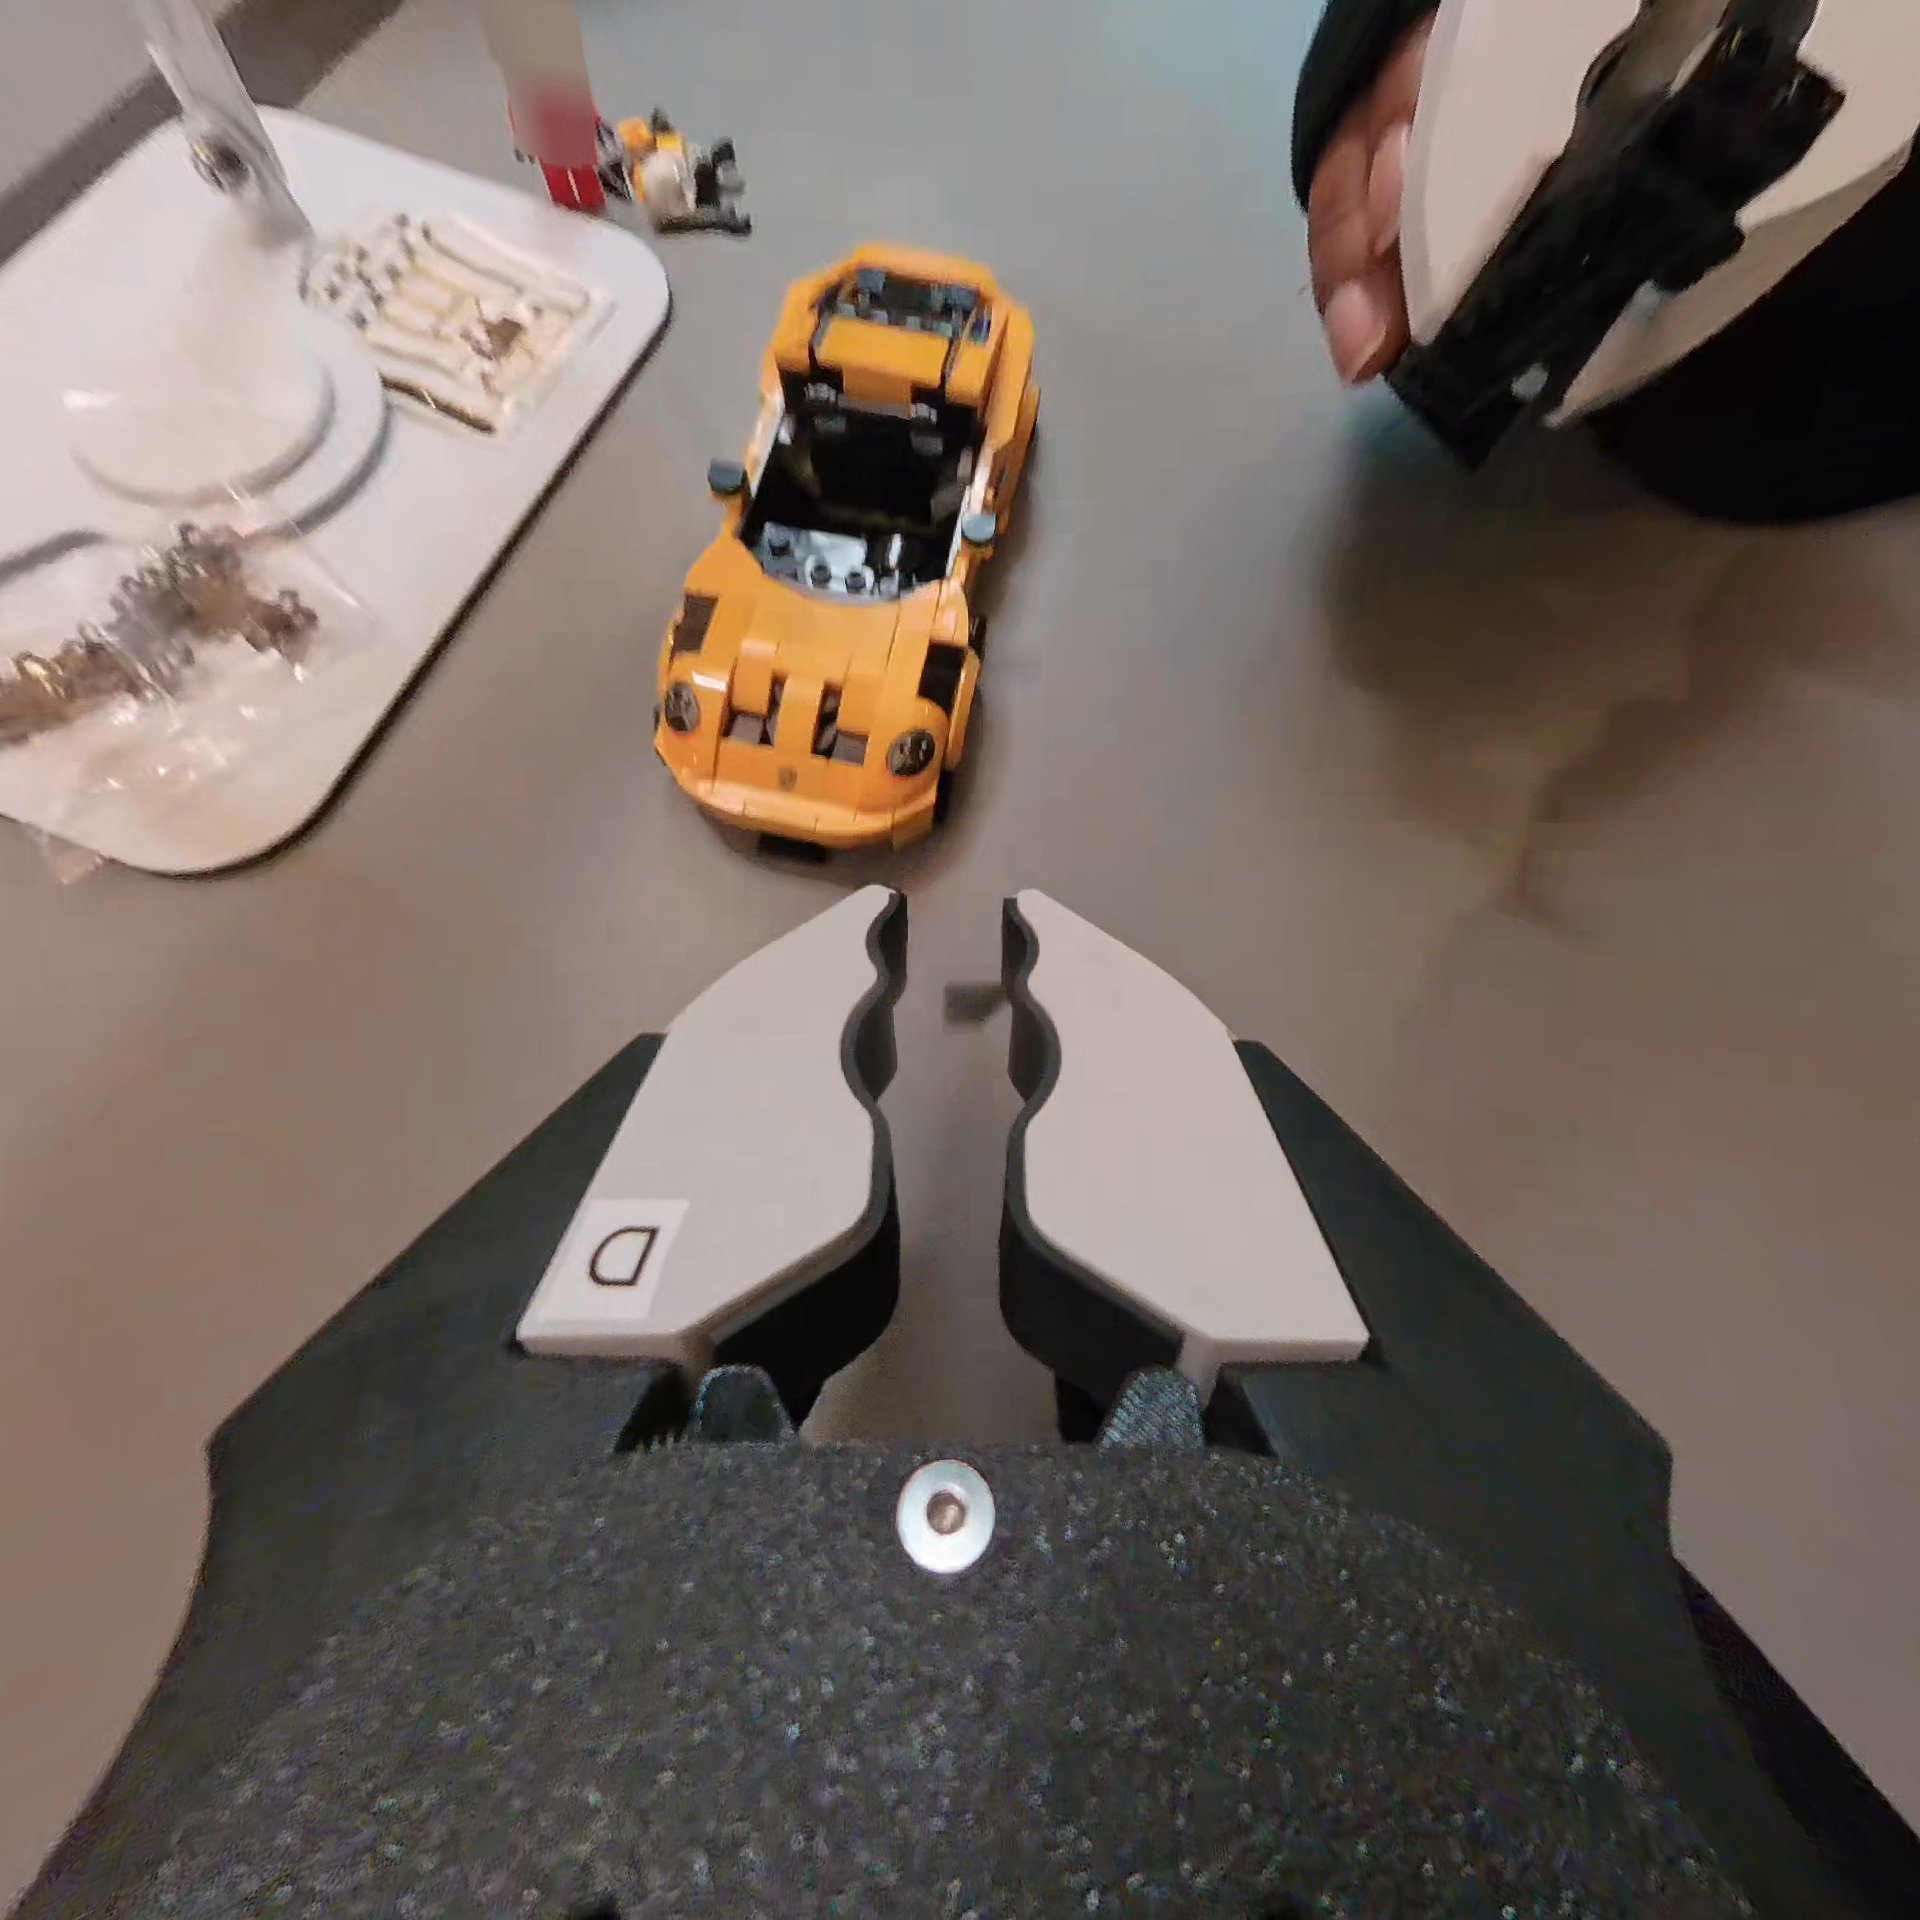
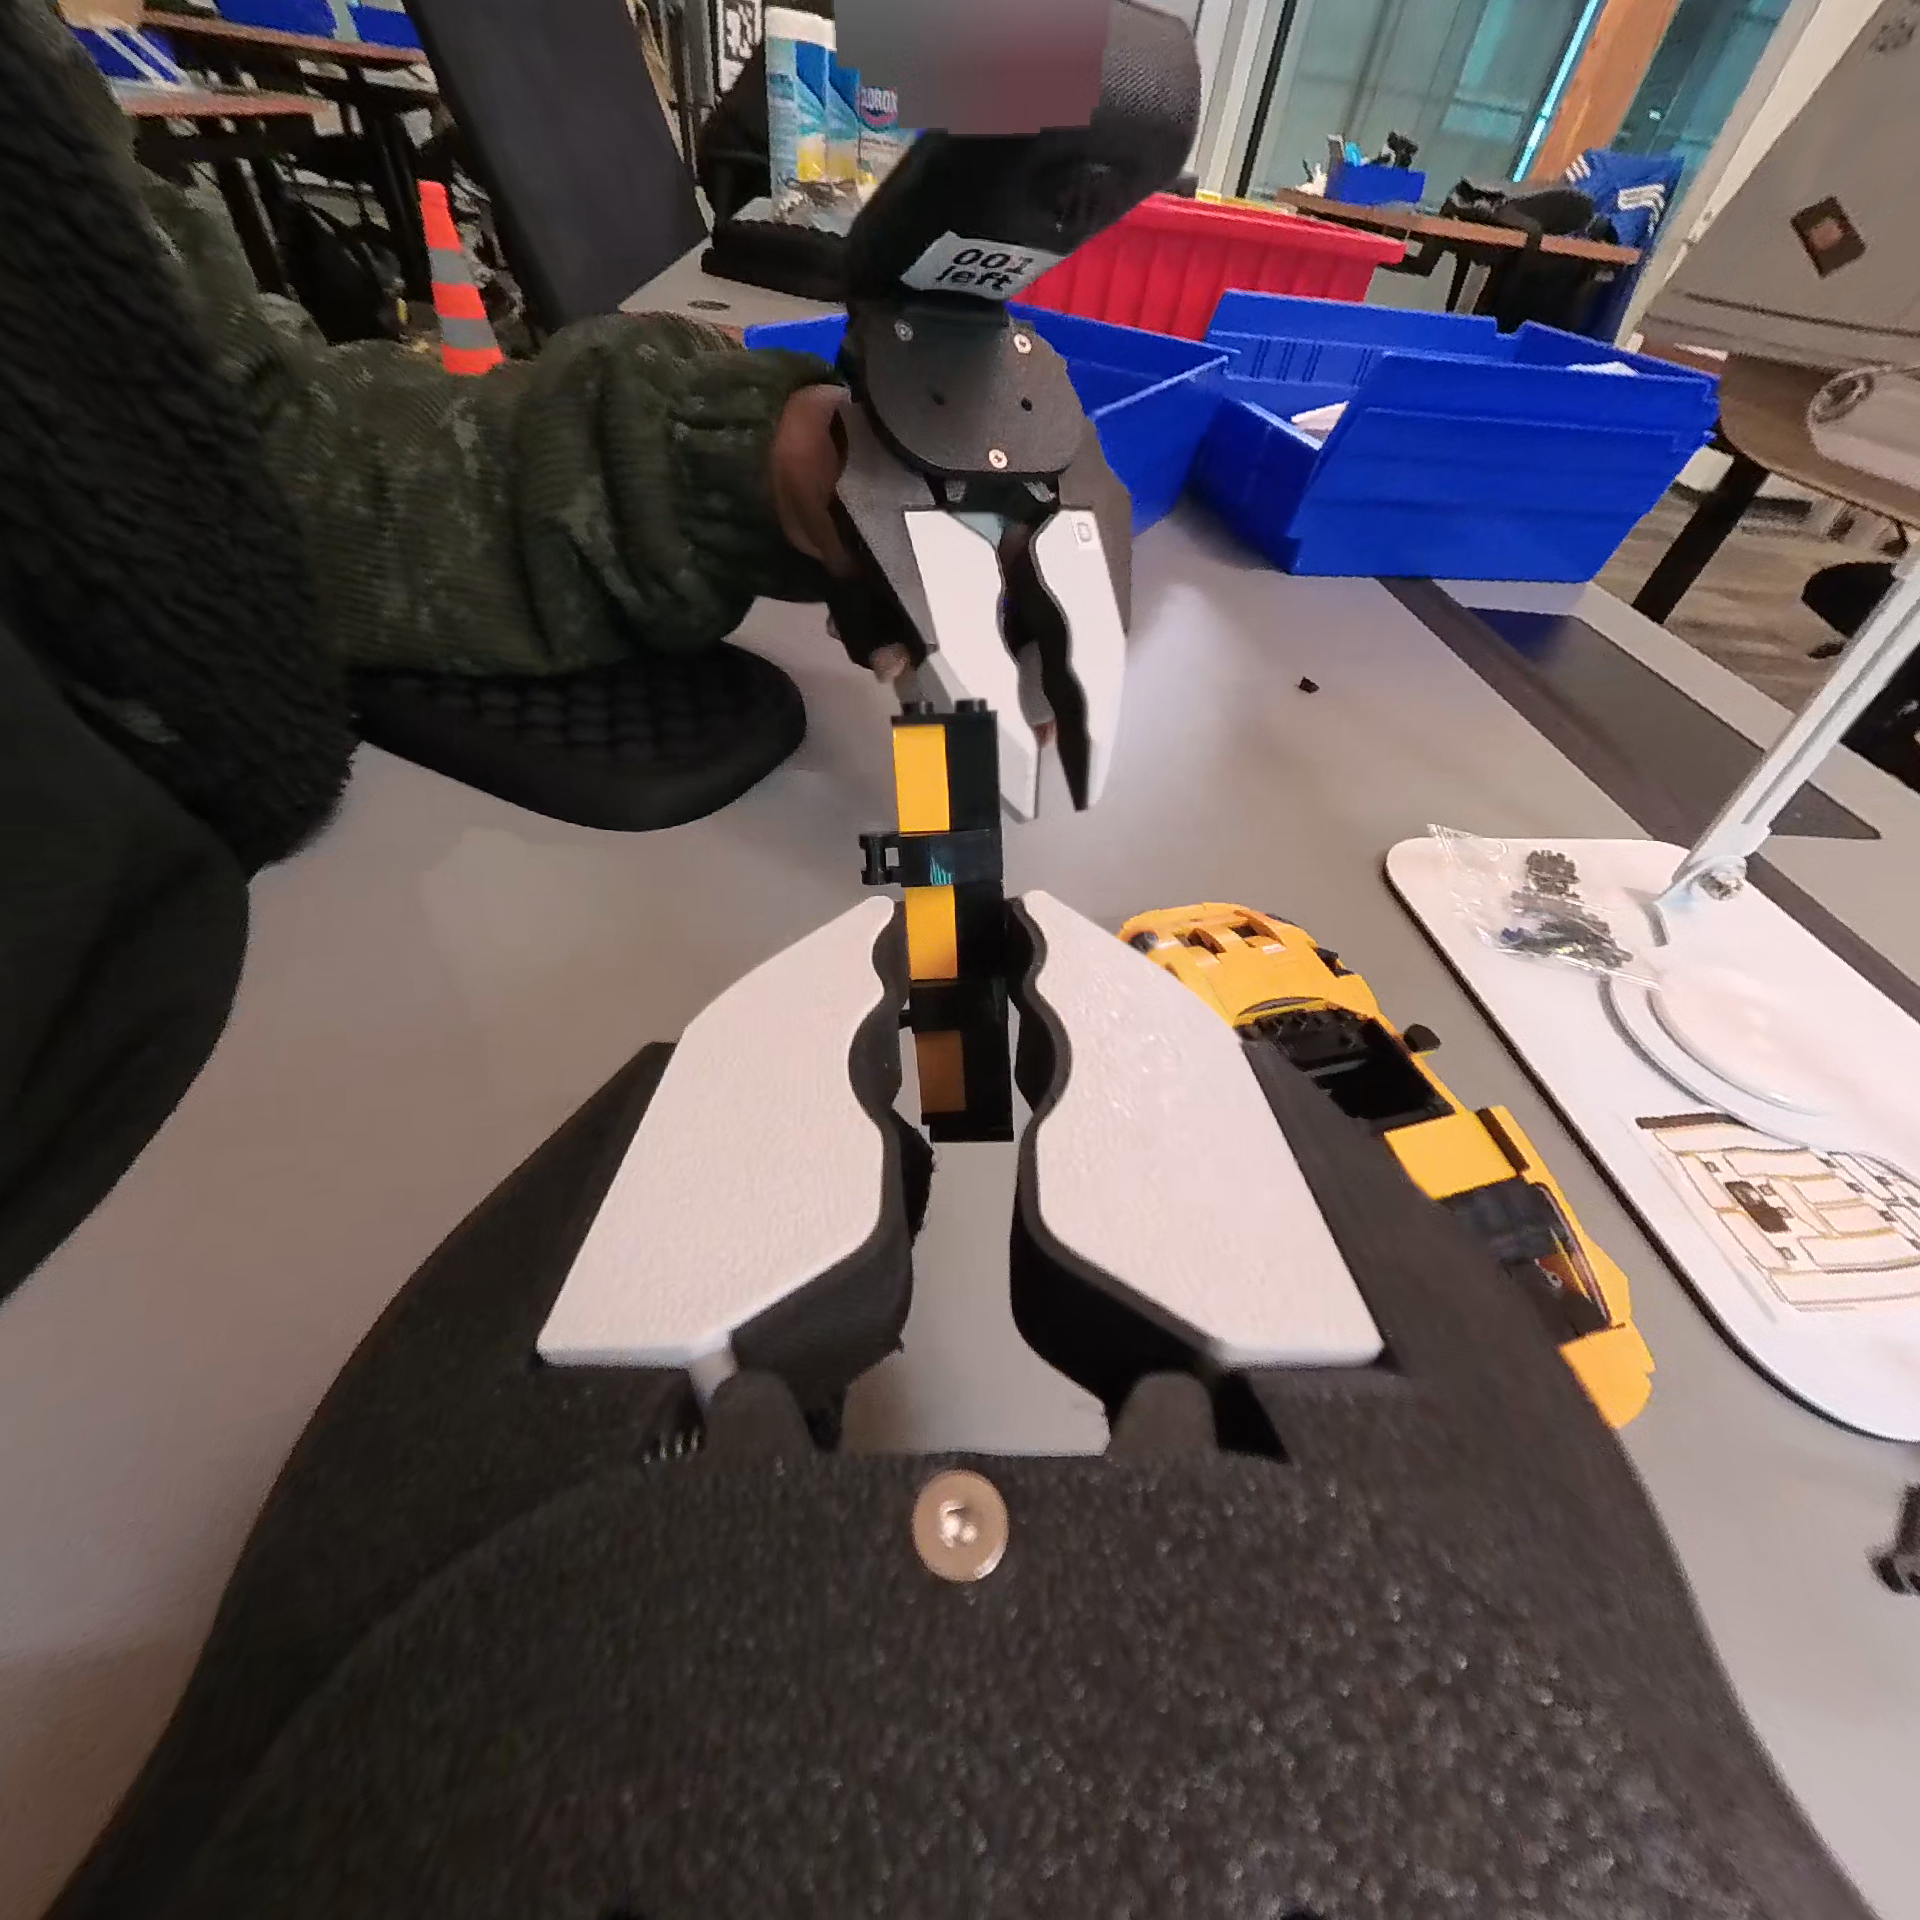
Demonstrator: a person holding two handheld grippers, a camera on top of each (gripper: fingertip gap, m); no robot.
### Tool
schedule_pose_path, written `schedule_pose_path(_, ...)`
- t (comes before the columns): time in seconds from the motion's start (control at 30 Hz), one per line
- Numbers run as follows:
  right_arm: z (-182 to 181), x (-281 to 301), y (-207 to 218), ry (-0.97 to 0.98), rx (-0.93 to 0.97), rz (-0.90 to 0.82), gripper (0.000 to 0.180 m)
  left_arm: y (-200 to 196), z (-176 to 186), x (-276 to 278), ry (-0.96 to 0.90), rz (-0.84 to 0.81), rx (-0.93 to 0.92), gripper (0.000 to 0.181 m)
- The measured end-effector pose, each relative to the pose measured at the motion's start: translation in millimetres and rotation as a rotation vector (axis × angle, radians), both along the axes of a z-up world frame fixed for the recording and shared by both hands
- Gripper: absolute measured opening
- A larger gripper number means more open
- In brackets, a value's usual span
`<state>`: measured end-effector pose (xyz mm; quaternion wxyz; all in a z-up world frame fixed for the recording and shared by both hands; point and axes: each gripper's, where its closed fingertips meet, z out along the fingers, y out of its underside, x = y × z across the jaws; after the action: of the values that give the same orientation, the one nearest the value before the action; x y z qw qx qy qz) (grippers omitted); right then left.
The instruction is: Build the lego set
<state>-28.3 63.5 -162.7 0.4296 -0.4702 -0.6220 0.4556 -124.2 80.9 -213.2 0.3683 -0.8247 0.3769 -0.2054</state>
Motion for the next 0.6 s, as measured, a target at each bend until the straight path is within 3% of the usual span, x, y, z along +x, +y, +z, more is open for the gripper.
schedule_pose_path(0.23,-29.6,2.1,6.6,-0.170,0.007,-0.031,0.017,-2.9,-23.5,-5.0,0.078,-0.007,-0.063,0.020)
schedule_pose_path(0.6,-26.7,0.0,1.1,-0.142,-0.012,-0.014,0.017,-5.8,-42.9,-5.5,0.119,0.003,-0.143,0.025)
